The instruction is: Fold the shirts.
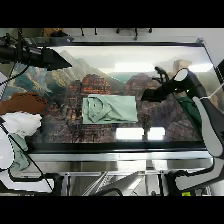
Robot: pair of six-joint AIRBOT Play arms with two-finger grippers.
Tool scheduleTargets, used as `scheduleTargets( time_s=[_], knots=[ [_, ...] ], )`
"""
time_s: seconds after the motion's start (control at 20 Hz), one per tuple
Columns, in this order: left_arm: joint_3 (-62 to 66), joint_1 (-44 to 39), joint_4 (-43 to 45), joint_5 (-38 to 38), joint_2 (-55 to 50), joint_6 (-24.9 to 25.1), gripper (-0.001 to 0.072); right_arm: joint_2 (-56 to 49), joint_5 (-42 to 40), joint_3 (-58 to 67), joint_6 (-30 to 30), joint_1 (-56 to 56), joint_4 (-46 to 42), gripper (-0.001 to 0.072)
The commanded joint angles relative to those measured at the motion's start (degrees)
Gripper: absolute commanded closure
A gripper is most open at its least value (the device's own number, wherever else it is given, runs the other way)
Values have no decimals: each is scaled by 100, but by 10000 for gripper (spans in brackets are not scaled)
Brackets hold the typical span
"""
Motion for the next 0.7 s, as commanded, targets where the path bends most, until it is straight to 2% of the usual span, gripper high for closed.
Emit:
scheduleTargets(
  time_s=[0.0, 0.15, 0.4, 0.45, 0.5, 0.6, 0.65],
  knots=[
    [0, 0, 0, -15, 2, -11, 693, -688, 42, -140, -511, -94, 852, 167],
    [0, 0, 0, -13, 2, -11, 693, -1150, -116, -140, -839, -83, 1554, 167],
    [0, 0, -2, -15, 2, -11, 693, -1620, -168, -140, -1121, -55, 2002, 173],
    [0, 0, 0, -15, 2, -11, 692, -1652, -164, -140, -1268, -39, 2149, 224],
    [0, -2, -2, -15, 2, -13, 693, -1657, -133, -138, -1390, -4, 2382, 339],
    [0, 0, 0, -17, 2, -13, 693, -1604, 195, -98, -2002, 26, 3276, 692],
    [0, 0, 0, -20, 2, -33, 693, -1486, 343, -26, -2149, 22, 3676, 692]
  ],
)
